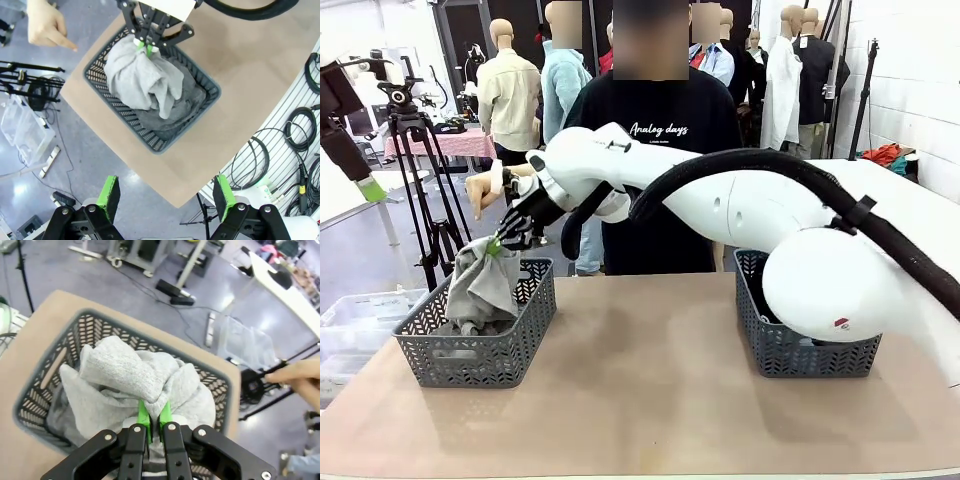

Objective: Sort the tops and bottoms.
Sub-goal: Sort the clothes according to human instructions.

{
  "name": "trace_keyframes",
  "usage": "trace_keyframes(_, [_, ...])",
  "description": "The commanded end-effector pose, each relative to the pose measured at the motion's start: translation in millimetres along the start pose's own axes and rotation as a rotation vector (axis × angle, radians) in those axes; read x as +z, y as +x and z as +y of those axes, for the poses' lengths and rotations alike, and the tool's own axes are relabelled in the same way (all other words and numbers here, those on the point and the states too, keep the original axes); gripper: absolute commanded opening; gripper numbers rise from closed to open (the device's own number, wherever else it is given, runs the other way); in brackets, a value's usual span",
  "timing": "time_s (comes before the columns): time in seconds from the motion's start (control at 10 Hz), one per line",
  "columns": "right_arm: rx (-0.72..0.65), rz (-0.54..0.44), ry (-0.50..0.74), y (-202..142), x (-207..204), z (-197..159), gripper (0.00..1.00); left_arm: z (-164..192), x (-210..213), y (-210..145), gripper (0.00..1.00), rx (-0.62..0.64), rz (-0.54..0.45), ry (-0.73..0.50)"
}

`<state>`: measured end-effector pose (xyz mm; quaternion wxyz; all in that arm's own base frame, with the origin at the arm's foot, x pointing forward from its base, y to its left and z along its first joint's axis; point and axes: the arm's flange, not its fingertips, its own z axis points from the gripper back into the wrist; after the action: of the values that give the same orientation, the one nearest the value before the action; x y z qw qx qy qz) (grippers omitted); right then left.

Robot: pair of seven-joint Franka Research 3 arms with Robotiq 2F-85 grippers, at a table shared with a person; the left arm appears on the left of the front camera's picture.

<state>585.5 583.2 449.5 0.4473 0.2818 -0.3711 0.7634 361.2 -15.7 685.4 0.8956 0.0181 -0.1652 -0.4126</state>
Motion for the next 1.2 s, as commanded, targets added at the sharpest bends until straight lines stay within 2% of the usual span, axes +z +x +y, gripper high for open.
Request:
trace_keyframes(0.0, [-0.007, -0.038, 0.07, 3.5, -15.2, -40.4, 0.15, 0.5, 0.7, -0.6, 0.97, 0.003, -0.004, -0.002])
trace_keyframes(0.4, [-0.011, -0.03, 0.055, 1.7, -6.7, -37.2, 0.95, 0.5, 0.7, -0.6, 0.97, 0.003, -0.004, -0.002])
trace_keyframes(0.5, [-0.009, -0.056, 0.033, 4.3, 2.1, -38.8, 1.0, 0.5, 0.7, -0.6, 0.97, 0.003, -0.004, -0.002])
trace_keyframes(0.9, [0.075, -0.095, -0.054, 30.9, 36.0, -34.7, 1.0, 0.5, 0.7, -0.6, 0.97, 0.003, -0.004, -0.002])
trace_keyframes(1.1, [0.047, -0.122, -0.094, 36.6, 60.6, -29.5, 1.0, 0.5, 0.7, -0.6, 0.97, 0.003, -0.004, -0.002])
